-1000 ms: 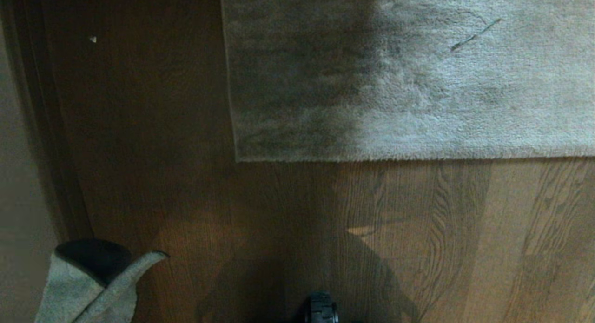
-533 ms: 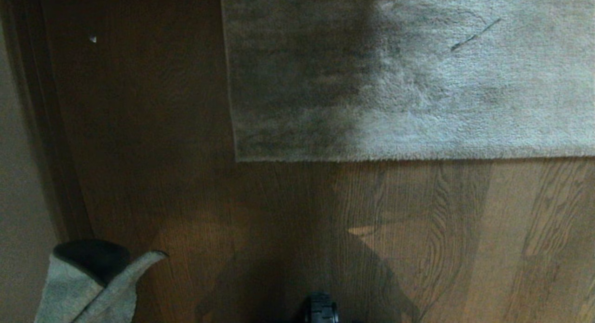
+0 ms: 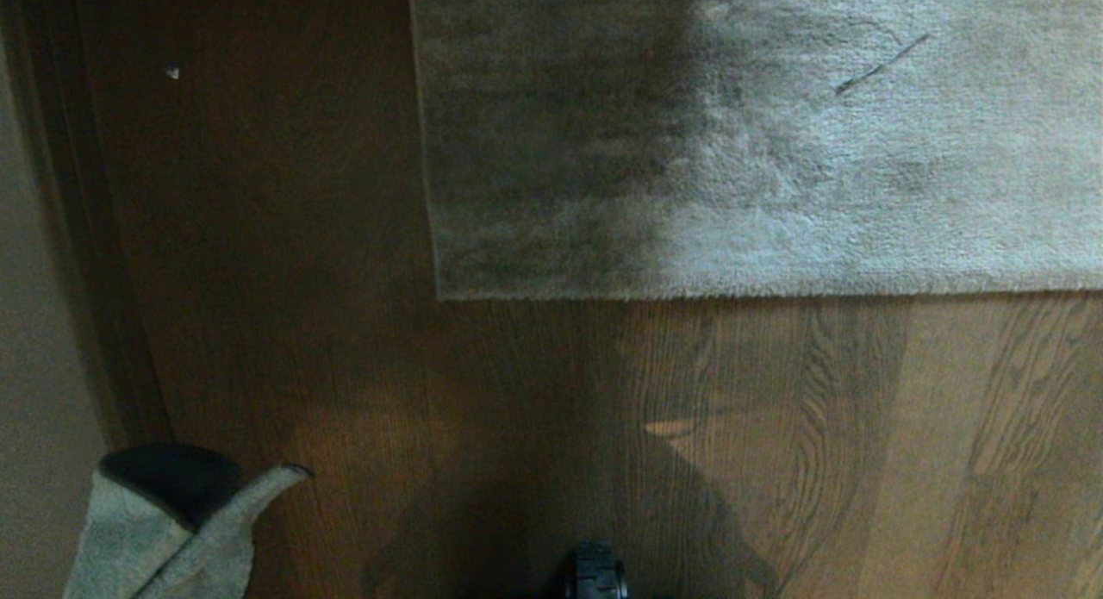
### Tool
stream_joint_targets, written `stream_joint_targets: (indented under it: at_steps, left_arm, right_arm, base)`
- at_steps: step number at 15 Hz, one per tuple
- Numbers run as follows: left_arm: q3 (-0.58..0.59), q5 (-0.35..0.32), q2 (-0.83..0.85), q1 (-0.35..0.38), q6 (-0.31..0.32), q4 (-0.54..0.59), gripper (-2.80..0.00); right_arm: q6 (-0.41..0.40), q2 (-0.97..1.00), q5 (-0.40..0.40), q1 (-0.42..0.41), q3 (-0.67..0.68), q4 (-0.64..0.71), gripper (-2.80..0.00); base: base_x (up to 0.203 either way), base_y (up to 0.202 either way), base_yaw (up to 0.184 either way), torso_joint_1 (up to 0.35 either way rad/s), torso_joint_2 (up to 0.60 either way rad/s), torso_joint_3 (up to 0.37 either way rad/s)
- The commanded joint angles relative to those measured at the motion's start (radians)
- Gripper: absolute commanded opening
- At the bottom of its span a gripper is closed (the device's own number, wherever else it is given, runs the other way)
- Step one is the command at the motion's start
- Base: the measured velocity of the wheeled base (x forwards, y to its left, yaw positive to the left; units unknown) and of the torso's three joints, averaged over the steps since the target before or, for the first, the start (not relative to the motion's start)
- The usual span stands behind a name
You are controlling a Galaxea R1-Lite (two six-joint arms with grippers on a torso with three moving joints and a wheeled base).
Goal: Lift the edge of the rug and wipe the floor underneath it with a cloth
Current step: Put down the rag
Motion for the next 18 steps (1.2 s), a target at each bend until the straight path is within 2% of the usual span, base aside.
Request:
stream_joint_targets:
  at_steps: [1,5,11,13,18]
  left_arm:
    - [0.000,-0.009,0.000,0.000,0.000,0.000,-2.80]
    - [-0.044,-0.027,0.020,0.000,0.000,0.058,-2.80]
    - [-0.138,-0.109,0.189,-0.008,0.000,0.050,-2.80]
    - [-0.158,-0.115,0.278,-0.029,0.000,-0.006,-2.80]
    - [-0.162,-0.117,0.567,-0.043,0.006,-0.255,-2.80]
  right_arm:
    - [0.000,0.003,-0.001,0.000,0.000,0.000,-2.80]
    - [0.000,0.003,-0.001,0.000,0.000,0.000,-2.80]
    - [0.000,0.003,-0.001,0.000,0.000,0.000,-2.80]
    - [0.000,0.003,-0.001,0.000,0.000,-0.002,-2.80]
    - [0.000,0.003,-0.001,0.000,0.000,0.000,-2.80]
  base:
    - [0.000,0.000,0.000,0.000,0.00,0.000]
    - [0.000,0.000,0.000,0.000,0.00,0.000]
    - [0.000,0.000,0.000,0.000,0.00,0.000]
    - [0.000,0.000,0.000,0.000,0.00,0.000]
    - [0.000,0.000,0.000,0.000,0.00,0.000]
